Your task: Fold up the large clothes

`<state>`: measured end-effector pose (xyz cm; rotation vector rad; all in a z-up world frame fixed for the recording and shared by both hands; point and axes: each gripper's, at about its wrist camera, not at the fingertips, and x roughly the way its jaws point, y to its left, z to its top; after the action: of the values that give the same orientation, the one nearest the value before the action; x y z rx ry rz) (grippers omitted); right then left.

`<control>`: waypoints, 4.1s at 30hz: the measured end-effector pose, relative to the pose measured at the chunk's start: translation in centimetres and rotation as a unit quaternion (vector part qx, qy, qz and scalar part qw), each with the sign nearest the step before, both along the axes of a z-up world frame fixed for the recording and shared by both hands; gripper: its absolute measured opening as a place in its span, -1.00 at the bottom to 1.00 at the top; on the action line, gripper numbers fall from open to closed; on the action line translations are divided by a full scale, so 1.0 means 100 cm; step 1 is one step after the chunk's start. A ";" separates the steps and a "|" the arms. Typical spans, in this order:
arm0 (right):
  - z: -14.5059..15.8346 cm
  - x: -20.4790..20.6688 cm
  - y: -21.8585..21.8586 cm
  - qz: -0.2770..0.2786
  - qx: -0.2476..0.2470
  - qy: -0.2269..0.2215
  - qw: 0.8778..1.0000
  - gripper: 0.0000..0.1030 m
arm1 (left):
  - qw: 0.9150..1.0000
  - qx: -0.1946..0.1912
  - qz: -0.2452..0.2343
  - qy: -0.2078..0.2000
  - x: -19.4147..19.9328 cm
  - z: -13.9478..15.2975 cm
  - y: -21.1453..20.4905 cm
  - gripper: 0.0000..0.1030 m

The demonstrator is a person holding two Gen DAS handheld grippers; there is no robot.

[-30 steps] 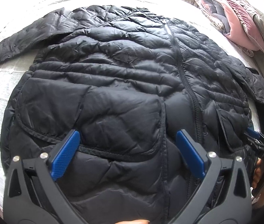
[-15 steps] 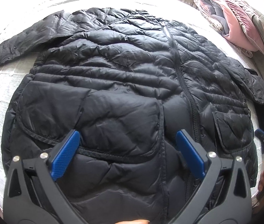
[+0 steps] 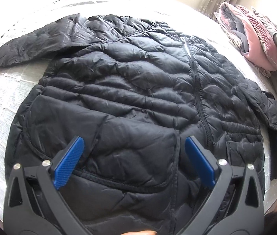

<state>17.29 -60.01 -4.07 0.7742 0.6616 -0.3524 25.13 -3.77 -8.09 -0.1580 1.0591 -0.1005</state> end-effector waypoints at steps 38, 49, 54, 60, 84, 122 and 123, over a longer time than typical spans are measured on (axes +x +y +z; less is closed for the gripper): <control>0.143 0.081 0.100 -0.006 -0.300 -0.061 0.952 -0.91 | 0.999 -0.008 0.030 -0.025 0.010 0.006 0.054 0.99; 0.037 0.180 0.353 0.270 -0.403 0.016 0.874 -0.86 | 0.998 -0.023 0.051 -0.015 0.015 0.002 0.072 0.99; -0.052 0.194 0.381 0.330 -0.422 0.127 0.835 -0.65 | 0.997 -0.042 0.055 -0.014 0.016 0.003 0.078 0.99; -0.034 0.180 0.363 0.360 -0.353 0.097 0.858 0.22 | 0.998 -0.040 0.046 -0.016 0.014 0.004 0.073 0.99; 0.023 0.214 0.319 0.305 0.011 -0.036 0.952 0.38 | 0.997 -0.053 0.054 -0.009 0.017 0.002 0.080 0.99; 0.028 -0.033 0.348 0.294 -0.215 0.026 0.931 0.73 | 0.971 -0.027 0.236 0.023 0.092 -0.004 0.339 0.99; 0.026 -0.032 0.345 0.295 -0.211 0.031 0.931 0.73 | 0.961 -0.035 0.274 0.024 0.097 -0.009 0.358 0.99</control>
<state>14.08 -25.46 -1.51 0.1316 0.8092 0.0384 34.78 32.03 -8.94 -0.5146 1.0278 0.3680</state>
